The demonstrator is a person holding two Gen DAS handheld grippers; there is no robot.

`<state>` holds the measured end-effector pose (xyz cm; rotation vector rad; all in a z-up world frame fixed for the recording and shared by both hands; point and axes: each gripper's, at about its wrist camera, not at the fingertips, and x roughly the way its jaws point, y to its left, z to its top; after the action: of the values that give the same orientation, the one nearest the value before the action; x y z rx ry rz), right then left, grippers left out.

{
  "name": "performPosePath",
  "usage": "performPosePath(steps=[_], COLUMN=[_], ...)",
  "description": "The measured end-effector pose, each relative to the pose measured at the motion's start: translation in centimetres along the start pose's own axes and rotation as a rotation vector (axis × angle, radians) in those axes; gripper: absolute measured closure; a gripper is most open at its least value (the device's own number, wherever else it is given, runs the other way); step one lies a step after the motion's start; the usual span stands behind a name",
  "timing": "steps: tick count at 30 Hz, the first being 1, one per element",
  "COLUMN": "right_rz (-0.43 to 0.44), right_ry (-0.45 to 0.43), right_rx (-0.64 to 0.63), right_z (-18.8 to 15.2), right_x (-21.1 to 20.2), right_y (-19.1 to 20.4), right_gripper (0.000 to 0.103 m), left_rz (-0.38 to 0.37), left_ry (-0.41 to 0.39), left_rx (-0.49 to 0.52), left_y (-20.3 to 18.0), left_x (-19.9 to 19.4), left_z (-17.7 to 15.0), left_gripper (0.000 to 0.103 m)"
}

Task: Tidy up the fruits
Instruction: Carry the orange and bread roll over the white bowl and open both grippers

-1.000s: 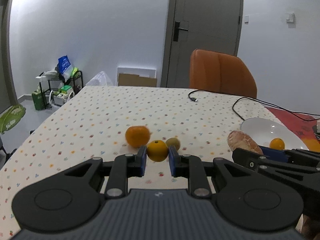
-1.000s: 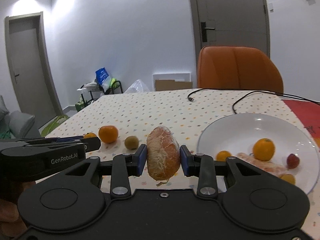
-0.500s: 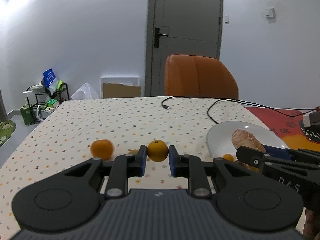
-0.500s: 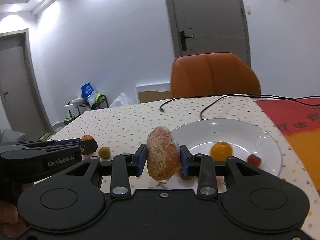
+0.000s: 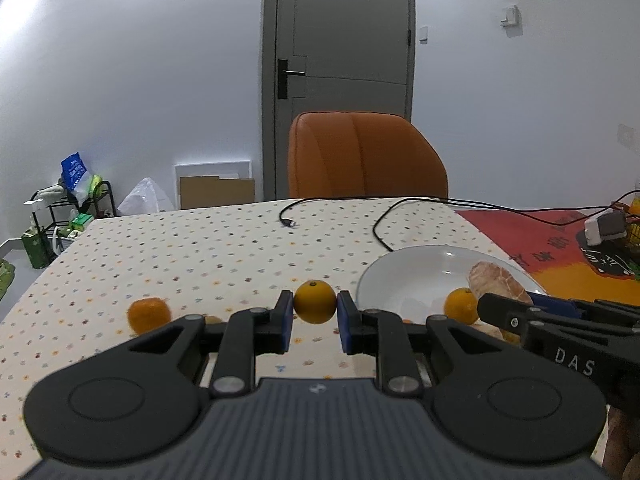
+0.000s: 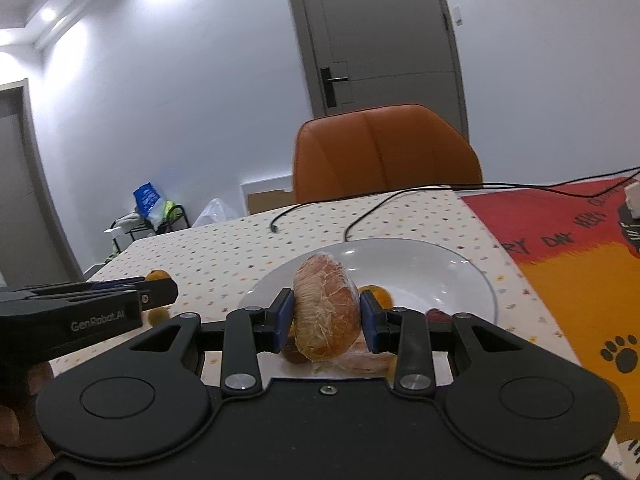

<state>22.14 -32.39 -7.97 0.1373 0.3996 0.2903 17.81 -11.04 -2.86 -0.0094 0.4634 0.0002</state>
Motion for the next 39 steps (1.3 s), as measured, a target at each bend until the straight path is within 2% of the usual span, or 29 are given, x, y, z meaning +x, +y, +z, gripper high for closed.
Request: performPosePath(steps=[17,28,31,32,33,35,39], right_rz=[-0.050,-0.057,-0.049,-0.056,-0.069,-0.092,-0.069], right_ry=[-0.006,-0.002,-0.036,-0.056,-0.077,-0.088,-0.038], right_rx=[0.014,0.033,0.004,-0.008,-0.015,-0.012,0.052], right_z=[1.7,1.1,1.0,1.0,0.9,0.9,0.7], right_x=[1.9,3.6,3.1,2.7,2.4,2.1,2.5], right_y=[-3.1,-4.2,-4.0,-3.9,-3.9,-4.1,-5.0], right_gripper=[0.069,0.068,0.052,0.039,0.033,0.033,0.033], left_rz=[-0.040,-0.055,-0.062,-0.064,-0.066,-0.071,-0.085], left_ry=[0.001,0.007,0.012,0.012,0.012,0.014,0.028], left_rx=[0.026,0.041,0.043,0.043,0.043,0.044,0.026], left_y=[-2.6,-3.9,-4.3,-4.4,-4.6,-4.8,-4.8], left_x=[2.7,4.5,5.0,5.1,5.2,5.3,5.5], left_z=[1.5,1.8,1.7,1.7,1.7,1.7,1.8], left_gripper=[0.081,0.081,0.081,0.081,0.081,0.081,0.079])
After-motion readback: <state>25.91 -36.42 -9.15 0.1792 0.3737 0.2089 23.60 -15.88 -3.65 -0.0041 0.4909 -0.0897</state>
